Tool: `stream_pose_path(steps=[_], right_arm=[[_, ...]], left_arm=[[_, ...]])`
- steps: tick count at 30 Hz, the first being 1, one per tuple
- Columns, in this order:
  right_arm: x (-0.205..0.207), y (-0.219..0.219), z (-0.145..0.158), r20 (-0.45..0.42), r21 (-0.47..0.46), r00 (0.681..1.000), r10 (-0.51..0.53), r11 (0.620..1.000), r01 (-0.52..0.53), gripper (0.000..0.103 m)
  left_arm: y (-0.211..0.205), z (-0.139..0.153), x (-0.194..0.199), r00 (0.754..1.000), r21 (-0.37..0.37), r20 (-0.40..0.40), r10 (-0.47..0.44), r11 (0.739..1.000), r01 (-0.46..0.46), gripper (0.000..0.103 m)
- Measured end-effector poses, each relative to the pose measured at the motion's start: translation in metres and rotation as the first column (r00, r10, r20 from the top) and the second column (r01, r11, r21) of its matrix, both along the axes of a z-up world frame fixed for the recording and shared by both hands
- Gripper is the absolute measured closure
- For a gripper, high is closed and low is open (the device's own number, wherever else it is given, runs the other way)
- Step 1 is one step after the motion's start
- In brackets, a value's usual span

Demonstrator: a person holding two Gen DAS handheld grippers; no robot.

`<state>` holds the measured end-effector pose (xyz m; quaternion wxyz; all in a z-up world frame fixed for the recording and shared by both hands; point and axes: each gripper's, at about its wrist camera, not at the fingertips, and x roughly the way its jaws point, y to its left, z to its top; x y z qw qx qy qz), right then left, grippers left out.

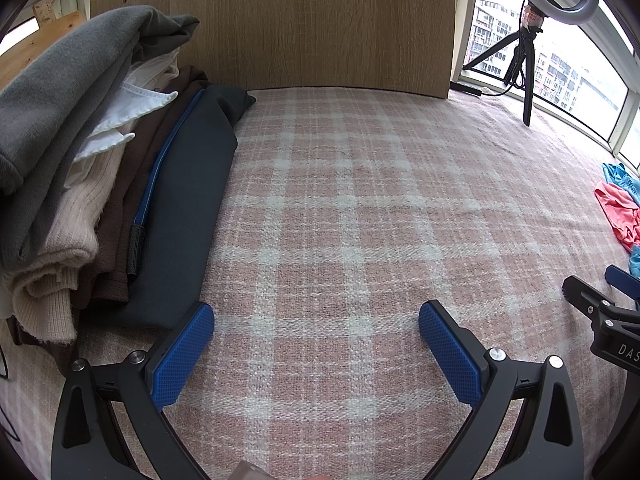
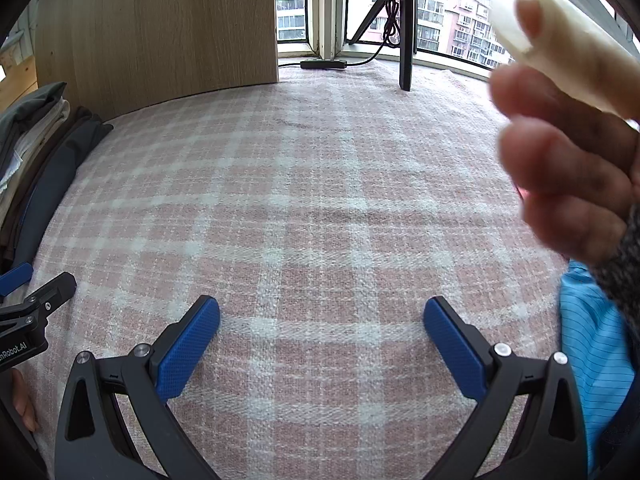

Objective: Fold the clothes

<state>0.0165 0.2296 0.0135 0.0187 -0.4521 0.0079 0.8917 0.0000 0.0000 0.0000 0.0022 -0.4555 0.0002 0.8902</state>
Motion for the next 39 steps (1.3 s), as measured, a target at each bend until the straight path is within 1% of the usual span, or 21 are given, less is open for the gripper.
stream_pose_path(steps=[16, 28, 35, 37, 39], right_arm=[[0.000, 0.000, 0.000, 0.000, 0.000, 1.000, 0.000, 1.000, 0.000, 0.000], [0.008, 0.000, 0.001, 0.000, 0.001, 1.000, -0.001, 1.000, 0.001, 0.000], [0.008, -0.003, 0.002, 0.001, 0.002, 1.000, -0.025, 1.000, 0.025, 0.000], [0.004, -0.003, 0.001, 0.001, 0.003, 0.999, -0.039, 0.999, 0.039, 0.000], [-0.009, -0.004, -0.001, 0.006, 0.004, 0.999, -0.042, 0.999, 0.042, 0.000]], left_arm=[[0.000, 0.000, 0.000, 1.000, 0.000, 0.000, 0.000, 1.000, 0.000, 0.000], [0.000, 0.000, 0.000, 1.000, 0.000, 0.000, 0.000, 1.000, 0.000, 0.000], [0.000, 0.000, 0.000, 1.000, 0.000, 0.000, 0.000, 1.000, 0.000, 0.000], [0.000, 0.000, 0.000, 1.000, 0.000, 0.000, 0.000, 1.000, 0.000, 0.000], [0.000, 0.000, 0.000, 1.000, 0.000, 0.000, 0.000, 1.000, 0.000, 0.000]])
